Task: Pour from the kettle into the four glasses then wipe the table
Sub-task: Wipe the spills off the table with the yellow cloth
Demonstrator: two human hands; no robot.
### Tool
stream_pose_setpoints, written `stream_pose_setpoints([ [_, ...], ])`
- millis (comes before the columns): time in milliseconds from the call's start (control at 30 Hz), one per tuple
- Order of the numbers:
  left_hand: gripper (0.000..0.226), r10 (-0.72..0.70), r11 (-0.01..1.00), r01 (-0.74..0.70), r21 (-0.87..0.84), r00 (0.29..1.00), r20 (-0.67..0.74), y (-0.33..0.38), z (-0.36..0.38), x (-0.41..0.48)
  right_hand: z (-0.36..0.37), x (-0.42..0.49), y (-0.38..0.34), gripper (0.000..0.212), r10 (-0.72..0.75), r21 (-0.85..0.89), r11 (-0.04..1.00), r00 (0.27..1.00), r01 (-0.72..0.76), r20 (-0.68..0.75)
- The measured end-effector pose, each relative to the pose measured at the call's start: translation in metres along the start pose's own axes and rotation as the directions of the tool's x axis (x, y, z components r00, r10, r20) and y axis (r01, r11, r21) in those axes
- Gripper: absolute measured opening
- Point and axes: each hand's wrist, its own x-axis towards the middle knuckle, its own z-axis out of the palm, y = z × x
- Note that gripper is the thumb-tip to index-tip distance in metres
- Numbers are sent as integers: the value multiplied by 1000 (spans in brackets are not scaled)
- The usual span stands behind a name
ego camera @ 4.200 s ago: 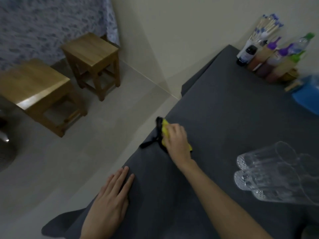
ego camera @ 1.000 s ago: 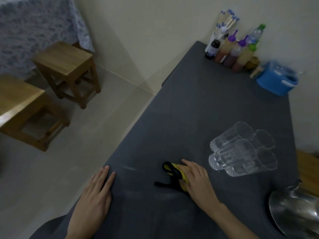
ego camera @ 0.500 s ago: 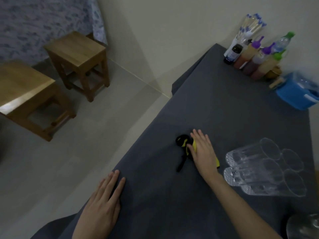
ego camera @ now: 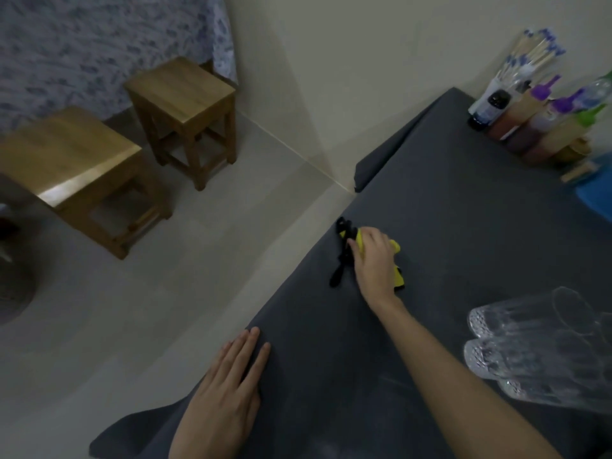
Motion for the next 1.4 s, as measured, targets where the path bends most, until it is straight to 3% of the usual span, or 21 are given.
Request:
stream_pose_setpoints([
  [100,57,2,1000,-2,-9,1000,14,0,1,0,-3,-28,-22,21,-104,153,984,991,91,79],
  [267,56,9,1000,-9,-6,1000,26,-2,0,1,-14,-101,-54,27,-345,181,930,931,321,121],
  [533,54,6,1000,-5,-8,997,73,-6,2,-1,-57,-170,15,25,-546,7,834,825,551,146],
  [633,53,2,1000,-1,-19,998,64,-7,5,0,-77,-162,56,36,-467,-138,861,869,490,165],
  [800,50,13,1000,-12,-20,999,41,-8,7,0,-91,-130,75,56,-141,-229,960,986,159,91],
  [967,52,-22,1000,23,-18,999,38,1,1,0,-67,-81,75,38,72,-226,970,996,-84,-61],
  [1100,52,-54,998,53,21,996,77,5,-6,-1,-43,-35,64,24,280,-77,953,950,-292,-138],
  [1167,53,-69,997,65,42,992,103,6,-7,-3,-33,-26,48,23,251,-7,967,957,-255,-142],
  [1300,53,-72,997,66,50,989,130,5,-8,-4,-19,-39,8,30,24,62,998,999,-23,-21],
  [1400,53,-57,997,49,55,988,144,5,-8,-3,-13,-63,-13,36,-163,87,984,984,156,77],
])
